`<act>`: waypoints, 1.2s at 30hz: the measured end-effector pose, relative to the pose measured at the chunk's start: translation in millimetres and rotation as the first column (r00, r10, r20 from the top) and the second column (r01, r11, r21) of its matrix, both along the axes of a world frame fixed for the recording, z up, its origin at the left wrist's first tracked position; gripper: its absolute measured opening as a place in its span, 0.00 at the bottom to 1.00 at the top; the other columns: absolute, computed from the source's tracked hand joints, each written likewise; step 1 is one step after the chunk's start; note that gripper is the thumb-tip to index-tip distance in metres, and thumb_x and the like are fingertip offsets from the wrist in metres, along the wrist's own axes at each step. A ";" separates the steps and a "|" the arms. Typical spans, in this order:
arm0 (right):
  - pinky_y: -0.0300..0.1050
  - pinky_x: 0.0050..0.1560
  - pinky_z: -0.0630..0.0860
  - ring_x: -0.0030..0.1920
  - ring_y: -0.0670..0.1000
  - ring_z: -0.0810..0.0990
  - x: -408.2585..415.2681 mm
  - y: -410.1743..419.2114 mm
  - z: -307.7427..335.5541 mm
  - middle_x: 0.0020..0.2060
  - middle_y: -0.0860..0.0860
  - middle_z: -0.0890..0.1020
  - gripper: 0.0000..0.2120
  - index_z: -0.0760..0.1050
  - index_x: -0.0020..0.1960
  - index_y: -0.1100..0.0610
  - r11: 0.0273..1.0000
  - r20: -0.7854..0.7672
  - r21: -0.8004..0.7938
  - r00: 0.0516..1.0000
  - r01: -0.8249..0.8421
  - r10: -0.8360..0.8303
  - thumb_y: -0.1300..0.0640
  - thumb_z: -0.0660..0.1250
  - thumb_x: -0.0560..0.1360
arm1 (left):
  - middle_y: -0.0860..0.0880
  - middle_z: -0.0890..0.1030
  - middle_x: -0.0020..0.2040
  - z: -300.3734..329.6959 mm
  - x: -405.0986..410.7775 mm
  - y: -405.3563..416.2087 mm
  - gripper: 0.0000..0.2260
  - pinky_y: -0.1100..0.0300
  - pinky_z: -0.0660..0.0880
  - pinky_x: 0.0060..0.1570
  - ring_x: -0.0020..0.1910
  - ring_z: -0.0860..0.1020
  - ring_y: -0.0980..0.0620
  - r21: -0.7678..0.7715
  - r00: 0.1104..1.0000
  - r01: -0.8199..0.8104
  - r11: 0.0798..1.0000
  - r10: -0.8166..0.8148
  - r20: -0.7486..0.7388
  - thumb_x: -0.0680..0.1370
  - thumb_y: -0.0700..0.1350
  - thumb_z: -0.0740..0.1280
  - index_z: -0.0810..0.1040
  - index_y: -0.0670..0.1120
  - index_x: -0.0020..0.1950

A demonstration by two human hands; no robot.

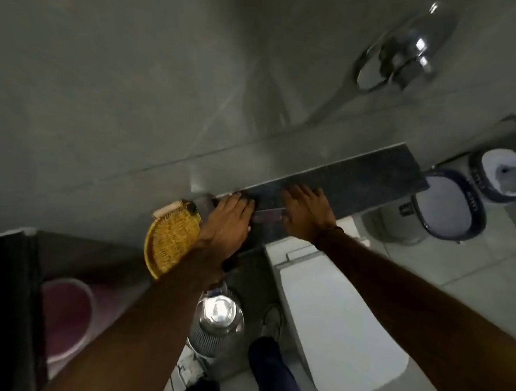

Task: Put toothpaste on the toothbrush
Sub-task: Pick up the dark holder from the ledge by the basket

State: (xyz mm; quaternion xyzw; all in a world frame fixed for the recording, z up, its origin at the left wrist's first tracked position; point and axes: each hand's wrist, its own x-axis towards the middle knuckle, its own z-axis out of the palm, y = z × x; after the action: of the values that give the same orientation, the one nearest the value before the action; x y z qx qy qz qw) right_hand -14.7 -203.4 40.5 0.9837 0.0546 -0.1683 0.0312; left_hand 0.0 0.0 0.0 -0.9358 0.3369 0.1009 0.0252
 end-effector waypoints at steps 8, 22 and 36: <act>0.57 0.66 0.71 0.70 0.59 0.73 11.0 -6.3 -57.6 0.68 0.55 0.76 0.18 0.76 0.68 0.54 0.996 -0.100 -0.045 0.992 -0.082 0.077 0.57 0.66 0.78 | 0.41 0.75 0.71 -38.7 9.4 -29.3 0.28 0.47 0.60 0.78 0.70 0.71 0.41 0.174 0.998 0.052 0.983 -0.047 -0.031 0.75 0.46 0.72 0.71 0.42 0.73; 0.60 0.68 0.75 0.68 0.58 0.76 -55.5 21.9 71.7 0.66 0.54 0.79 0.25 0.76 0.70 0.54 0.819 0.088 0.498 0.922 0.286 -0.376 0.56 0.75 0.74 | 0.48 0.88 0.52 102.8 -56.3 43.6 0.14 0.62 0.84 0.47 0.46 0.88 0.52 -0.400 0.403 -0.915 0.053 0.173 -0.899 0.76 0.37 0.74 0.84 0.45 0.61; 0.50 0.38 0.86 0.43 0.57 0.86 -88.1 174.5 173.2 0.58 0.60 0.81 0.36 0.62 0.72 0.48 -0.519 -0.667 0.744 0.494 0.421 -0.557 0.67 0.76 0.73 | 0.42 0.88 0.55 211.0 -118.2 179.5 0.16 0.61 0.84 0.52 0.50 0.88 0.48 -0.370 0.392 -0.916 -0.155 -0.153 -0.907 0.79 0.32 0.69 0.79 0.35 0.67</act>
State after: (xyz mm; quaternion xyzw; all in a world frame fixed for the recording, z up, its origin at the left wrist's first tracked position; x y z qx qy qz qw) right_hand -102.8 -28.9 213.7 0.5378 -0.3471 -0.0118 -0.7682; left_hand -118.2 179.5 211.0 -0.5784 -0.1026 0.2164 -0.7798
